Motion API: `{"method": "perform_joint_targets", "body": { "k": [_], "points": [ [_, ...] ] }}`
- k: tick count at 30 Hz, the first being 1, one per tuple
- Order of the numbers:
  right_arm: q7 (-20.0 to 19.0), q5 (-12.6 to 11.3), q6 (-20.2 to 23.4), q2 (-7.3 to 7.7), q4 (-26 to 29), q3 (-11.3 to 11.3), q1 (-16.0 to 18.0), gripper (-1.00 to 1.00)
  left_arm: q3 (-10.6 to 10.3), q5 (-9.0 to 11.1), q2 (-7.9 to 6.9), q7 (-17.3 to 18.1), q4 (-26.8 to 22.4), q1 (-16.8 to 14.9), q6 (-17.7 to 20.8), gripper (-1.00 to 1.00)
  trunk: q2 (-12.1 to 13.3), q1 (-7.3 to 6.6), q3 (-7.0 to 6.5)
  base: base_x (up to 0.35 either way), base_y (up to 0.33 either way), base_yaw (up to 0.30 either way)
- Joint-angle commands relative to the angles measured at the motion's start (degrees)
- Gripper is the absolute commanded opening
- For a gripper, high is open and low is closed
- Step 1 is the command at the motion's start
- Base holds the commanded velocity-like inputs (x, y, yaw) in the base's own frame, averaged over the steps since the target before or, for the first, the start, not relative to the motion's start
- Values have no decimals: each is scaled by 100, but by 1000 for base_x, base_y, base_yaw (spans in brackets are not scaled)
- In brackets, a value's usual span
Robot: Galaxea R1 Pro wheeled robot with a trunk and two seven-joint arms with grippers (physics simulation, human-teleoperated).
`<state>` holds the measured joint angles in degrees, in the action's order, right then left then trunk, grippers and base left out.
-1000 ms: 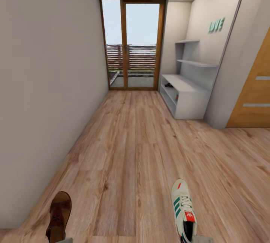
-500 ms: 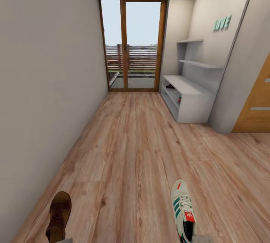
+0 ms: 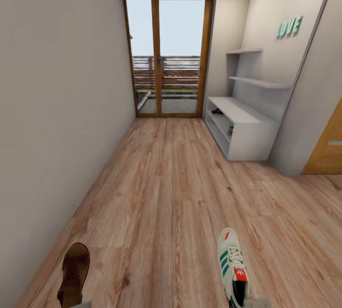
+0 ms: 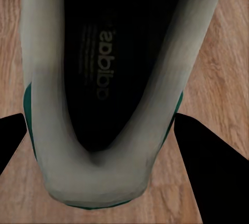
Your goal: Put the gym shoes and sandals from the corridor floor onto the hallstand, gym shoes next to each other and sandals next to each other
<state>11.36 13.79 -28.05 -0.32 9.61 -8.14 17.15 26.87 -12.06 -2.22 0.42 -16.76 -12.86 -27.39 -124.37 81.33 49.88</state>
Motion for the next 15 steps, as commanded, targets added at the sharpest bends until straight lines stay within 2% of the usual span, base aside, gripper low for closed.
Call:
{"method": "perform_joint_targets", "body": {
  "k": [1,9,15],
  "points": [
    [20,62,-14,-3,-3,-39,4,-100,46,-81,2,-5,5,-6,-21,-100,-2,2,5,339,0,0],
    [21,54,-16,-11,3,-39,4,-100,46,-86,2,-2,6,-6,-21,-100,-2,2,7,339,0,14],
    [24,50,-16,-18,5,-44,6,-100,46,-86,2,0,3,-6,-21,-100,-2,2,22,339,0,156]
  ]
}}
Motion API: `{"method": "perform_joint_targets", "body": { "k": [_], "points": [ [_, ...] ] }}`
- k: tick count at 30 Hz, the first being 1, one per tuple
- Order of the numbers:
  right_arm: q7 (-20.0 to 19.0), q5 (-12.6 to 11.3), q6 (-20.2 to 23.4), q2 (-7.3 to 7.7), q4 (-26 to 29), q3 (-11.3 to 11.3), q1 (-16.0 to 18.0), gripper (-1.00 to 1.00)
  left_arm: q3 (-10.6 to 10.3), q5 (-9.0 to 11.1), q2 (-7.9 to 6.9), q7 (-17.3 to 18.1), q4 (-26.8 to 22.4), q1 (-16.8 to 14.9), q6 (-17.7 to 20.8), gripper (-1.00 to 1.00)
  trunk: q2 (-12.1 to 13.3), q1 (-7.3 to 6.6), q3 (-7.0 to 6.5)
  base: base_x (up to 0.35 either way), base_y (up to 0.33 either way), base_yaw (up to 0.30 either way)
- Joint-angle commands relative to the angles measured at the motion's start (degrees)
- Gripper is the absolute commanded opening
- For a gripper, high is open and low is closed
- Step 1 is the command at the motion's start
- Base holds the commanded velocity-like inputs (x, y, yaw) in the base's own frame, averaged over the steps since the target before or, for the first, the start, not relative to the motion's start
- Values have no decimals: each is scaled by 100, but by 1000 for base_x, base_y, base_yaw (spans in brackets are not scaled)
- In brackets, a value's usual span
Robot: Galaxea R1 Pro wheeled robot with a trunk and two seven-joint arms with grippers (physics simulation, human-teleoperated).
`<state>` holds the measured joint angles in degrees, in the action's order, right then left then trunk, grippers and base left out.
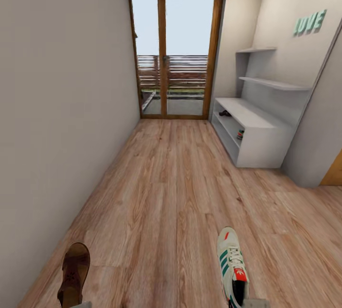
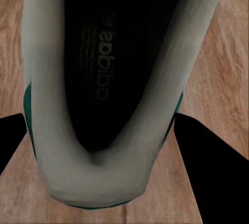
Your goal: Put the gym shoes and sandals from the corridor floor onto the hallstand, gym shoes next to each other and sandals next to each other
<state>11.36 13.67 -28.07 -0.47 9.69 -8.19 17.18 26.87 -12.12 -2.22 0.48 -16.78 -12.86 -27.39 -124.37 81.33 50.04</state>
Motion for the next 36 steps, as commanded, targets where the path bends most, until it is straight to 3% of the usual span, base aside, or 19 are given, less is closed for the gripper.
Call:
{"method": "perform_joint_targets", "body": {
  "k": [1,36],
  "points": [
    [24,64,-14,0,-3,-41,4,-100,46,-80,2,-5,5,-6,-21,-100,-2,2,6,339,0,44],
    [24,66,-14,12,-11,-42,3,-100,46,-80,2,-6,9,-6,-21,-100,-2,2,7,339,44,2]
  ]
}}
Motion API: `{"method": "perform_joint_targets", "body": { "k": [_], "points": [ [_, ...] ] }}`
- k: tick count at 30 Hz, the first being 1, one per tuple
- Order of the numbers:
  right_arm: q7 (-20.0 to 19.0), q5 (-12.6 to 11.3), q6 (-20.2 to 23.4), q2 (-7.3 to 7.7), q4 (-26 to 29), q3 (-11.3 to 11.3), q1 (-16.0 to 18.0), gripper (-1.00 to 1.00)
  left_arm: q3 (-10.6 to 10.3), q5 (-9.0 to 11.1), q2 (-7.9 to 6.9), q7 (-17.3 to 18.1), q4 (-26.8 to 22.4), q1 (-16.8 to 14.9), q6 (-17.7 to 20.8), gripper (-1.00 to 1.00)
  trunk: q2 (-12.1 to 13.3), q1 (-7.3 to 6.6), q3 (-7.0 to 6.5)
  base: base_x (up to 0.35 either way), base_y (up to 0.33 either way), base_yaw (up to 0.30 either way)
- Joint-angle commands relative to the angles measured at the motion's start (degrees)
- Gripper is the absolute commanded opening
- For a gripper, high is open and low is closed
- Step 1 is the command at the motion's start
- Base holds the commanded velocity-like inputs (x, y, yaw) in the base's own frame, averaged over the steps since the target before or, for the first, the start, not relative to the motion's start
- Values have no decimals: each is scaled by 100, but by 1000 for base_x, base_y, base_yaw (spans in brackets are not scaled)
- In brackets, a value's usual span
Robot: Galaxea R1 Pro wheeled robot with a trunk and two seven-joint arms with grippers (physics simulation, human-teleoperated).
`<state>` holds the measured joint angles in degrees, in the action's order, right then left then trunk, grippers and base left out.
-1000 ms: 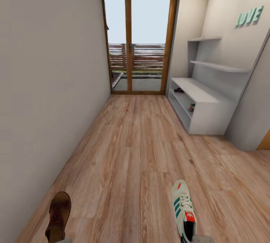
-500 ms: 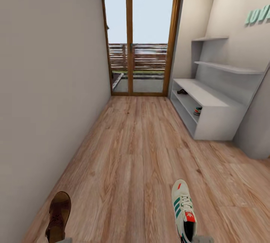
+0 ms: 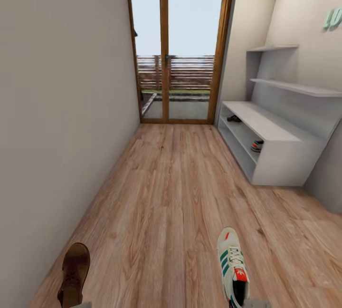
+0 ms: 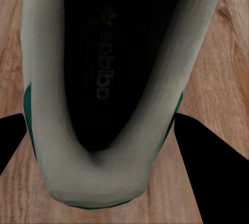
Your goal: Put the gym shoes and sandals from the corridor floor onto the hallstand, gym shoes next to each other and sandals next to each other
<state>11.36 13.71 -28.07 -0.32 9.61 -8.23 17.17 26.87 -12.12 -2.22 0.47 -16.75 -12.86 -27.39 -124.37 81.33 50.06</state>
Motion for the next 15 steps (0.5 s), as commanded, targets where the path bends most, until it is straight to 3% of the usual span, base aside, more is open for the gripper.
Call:
{"method": "perform_joint_targets", "body": {
  "k": [1,15],
  "points": [
    [24,62,-14,-3,-3,-38,5,-100,47,-80,2,-5,5,-6,-21,-100,-2,2,5,339,0,0],
    [24,62,-14,-3,-3,-38,4,-100,47,-80,2,-8,5,-6,-21,-100,-2,2,5,339,0,0]
  ]
}}
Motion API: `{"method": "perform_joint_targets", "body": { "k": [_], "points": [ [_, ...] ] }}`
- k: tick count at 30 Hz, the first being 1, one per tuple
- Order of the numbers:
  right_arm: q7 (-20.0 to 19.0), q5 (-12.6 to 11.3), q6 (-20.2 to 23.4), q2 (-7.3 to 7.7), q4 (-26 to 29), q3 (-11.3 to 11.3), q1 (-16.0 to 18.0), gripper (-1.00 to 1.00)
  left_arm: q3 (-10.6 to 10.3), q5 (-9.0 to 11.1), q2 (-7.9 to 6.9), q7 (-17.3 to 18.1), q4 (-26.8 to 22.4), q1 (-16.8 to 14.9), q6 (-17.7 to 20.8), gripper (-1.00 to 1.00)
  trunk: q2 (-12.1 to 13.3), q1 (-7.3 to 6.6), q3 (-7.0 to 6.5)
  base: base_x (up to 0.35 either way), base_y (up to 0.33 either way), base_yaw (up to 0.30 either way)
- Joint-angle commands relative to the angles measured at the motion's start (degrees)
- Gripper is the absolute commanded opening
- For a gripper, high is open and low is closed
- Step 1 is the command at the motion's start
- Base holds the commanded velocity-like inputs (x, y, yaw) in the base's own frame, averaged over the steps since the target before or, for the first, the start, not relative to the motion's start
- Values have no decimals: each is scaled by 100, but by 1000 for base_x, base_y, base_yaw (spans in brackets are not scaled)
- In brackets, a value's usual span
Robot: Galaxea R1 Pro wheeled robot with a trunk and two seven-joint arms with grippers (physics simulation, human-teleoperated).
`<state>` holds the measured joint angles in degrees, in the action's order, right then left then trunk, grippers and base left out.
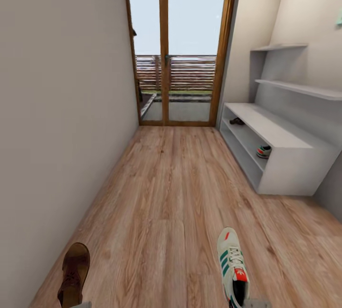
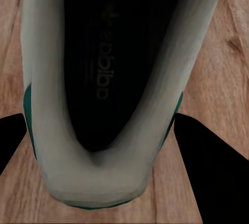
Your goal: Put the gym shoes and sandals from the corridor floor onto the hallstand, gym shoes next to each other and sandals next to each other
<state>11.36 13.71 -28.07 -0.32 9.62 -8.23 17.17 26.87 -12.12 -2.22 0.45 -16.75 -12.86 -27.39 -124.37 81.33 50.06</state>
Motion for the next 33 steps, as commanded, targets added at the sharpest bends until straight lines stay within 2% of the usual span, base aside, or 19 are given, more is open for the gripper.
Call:
{"method": "perform_joint_targets", "body": {
  "k": [1,33],
  "points": [
    [24,62,-14,-3,-4,-38,5,-100,46,-80,2,-6,5,-6,-21,-100,-2,2,5,339,0,0],
    [50,60,-18,5,-2,-38,2,-100,38,-80,2,-1,5,-6,-21,-100,-2,2,5,339,0,33]
  ]
}}
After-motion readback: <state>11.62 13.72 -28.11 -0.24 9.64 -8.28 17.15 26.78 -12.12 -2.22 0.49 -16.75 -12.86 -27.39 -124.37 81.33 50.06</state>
